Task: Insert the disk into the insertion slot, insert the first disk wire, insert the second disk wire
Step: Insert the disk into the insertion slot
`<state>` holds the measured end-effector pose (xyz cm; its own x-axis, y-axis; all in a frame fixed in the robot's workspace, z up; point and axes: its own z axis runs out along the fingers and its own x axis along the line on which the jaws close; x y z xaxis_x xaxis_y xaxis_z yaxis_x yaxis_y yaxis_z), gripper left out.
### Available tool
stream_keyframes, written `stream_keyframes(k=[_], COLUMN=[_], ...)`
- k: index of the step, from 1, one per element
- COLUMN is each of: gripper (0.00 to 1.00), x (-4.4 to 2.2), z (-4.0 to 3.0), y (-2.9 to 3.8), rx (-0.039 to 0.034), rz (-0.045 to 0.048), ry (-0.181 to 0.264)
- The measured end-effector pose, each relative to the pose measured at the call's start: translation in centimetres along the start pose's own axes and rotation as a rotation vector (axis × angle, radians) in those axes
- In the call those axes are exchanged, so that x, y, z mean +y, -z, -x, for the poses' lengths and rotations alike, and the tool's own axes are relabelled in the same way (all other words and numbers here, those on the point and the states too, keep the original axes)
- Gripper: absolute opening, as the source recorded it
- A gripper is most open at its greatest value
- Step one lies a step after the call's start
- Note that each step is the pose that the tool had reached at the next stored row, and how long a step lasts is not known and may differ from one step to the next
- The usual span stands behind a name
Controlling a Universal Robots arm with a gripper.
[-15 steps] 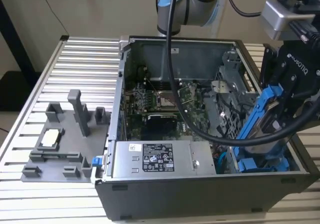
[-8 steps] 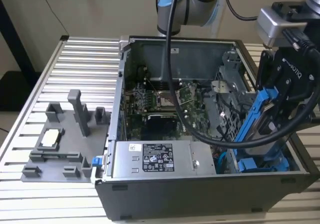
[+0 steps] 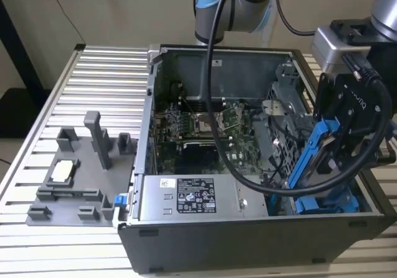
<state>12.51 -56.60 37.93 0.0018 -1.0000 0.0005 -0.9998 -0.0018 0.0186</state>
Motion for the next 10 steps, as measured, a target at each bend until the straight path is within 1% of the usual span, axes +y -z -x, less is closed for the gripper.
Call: stream_keyframes(k=[2, 10], gripper=[0.33, 0.33], x=[-0.01, -0.02], z=[0.0, 0.0], y=[-0.3, -0.36], rx=[-0.0001, 0.0001], rz=[0.0, 0.0], ry=[0.0, 0.0])
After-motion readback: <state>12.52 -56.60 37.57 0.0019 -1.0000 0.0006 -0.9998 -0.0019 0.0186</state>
